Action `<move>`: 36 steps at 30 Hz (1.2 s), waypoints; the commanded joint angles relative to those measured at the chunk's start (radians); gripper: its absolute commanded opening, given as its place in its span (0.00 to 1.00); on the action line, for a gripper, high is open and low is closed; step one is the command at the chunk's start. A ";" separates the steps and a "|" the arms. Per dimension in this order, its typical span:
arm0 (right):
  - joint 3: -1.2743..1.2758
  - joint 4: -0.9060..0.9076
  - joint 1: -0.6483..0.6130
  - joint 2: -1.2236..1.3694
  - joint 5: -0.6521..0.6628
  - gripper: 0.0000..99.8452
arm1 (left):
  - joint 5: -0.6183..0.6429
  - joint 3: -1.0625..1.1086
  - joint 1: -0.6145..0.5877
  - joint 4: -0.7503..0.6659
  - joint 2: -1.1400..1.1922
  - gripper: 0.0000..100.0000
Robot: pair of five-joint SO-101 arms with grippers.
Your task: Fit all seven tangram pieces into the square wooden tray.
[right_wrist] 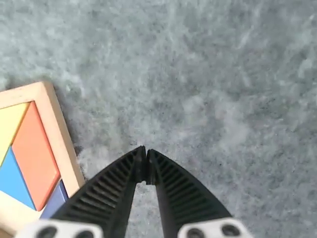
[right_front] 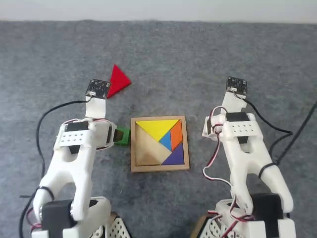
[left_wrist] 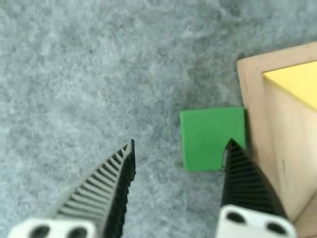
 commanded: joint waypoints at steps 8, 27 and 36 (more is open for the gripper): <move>-0.002 -0.035 0.010 -0.022 -0.005 0.01 | -0.029 -0.028 -0.011 -0.008 -0.029 0.25; -0.005 -0.036 0.002 -0.024 -0.005 0.01 | 0.041 -0.016 0.060 0.078 -0.040 0.25; -0.006 -0.044 0.002 -0.021 -0.005 0.01 | 0.106 -0.035 0.138 0.075 -0.026 0.25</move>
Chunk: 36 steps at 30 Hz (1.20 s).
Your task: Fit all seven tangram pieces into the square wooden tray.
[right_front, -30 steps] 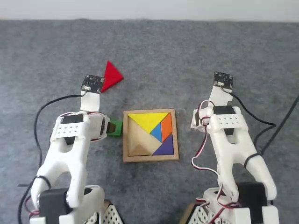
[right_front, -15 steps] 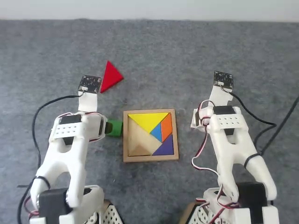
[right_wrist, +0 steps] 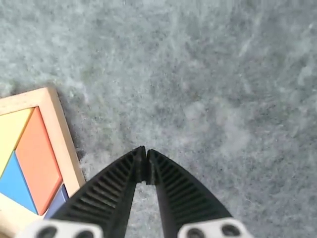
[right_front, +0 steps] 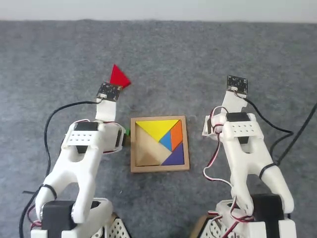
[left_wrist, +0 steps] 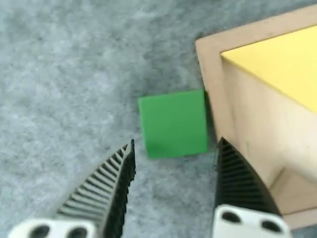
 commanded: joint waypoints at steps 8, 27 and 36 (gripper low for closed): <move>-0.003 -0.028 0.002 -0.022 -0.003 0.01 | 0.098 -0.091 -0.021 0.020 0.057 0.25; -0.003 -0.024 0.002 -0.022 0.000 0.01 | 0.051 -0.245 -0.129 0.077 0.219 0.24; -0.003 -0.022 0.002 -0.022 0.000 0.01 | -0.021 -0.255 -0.075 0.072 0.226 0.25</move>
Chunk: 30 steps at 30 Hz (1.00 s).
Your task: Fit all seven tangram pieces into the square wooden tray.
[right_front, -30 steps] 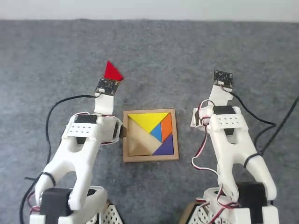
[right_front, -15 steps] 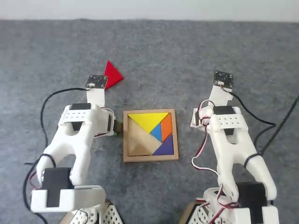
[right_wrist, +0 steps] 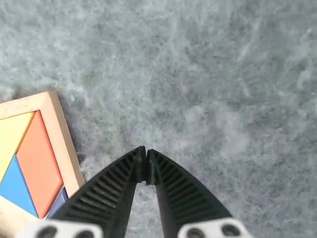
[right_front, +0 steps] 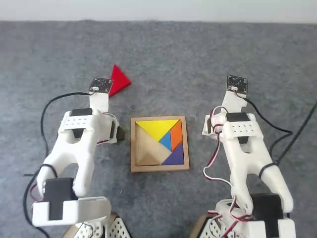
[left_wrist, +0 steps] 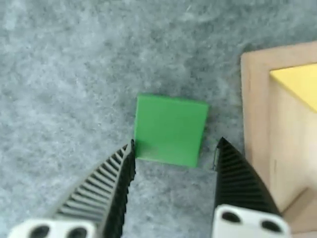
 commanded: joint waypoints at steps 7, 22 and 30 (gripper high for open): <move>-0.005 -0.004 0.001 -0.024 0.000 0.01 | -0.031 -0.099 0.038 -0.003 0.057 0.24; -0.005 -0.004 0.001 -0.024 0.000 0.01 | -0.058 -0.114 0.031 0.038 0.081 0.15; -0.005 -0.004 0.001 -0.024 0.000 0.01 | -0.058 0.027 0.057 -0.025 -0.063 0.18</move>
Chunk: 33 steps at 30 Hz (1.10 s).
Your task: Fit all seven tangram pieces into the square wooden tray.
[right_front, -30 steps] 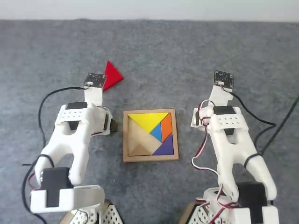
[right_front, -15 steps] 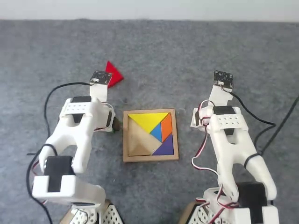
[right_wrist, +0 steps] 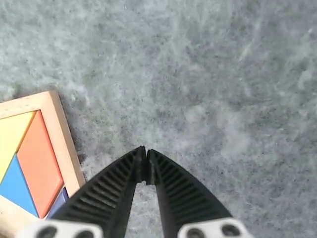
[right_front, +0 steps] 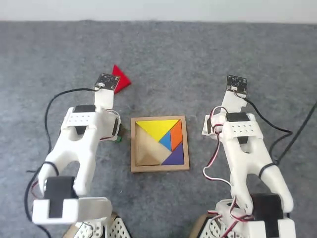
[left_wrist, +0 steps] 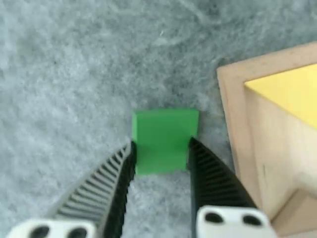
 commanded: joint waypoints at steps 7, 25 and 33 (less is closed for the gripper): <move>-0.005 -0.004 0.001 -0.024 0.000 0.01 | -0.005 0.087 0.035 0.009 -0.103 0.23; -0.005 0.012 0.001 -0.024 0.000 0.01 | 0.058 -0.031 0.049 0.066 0.058 0.20; -0.008 0.021 0.001 -0.025 0.000 0.01 | 0.057 -0.019 0.048 0.057 0.037 0.16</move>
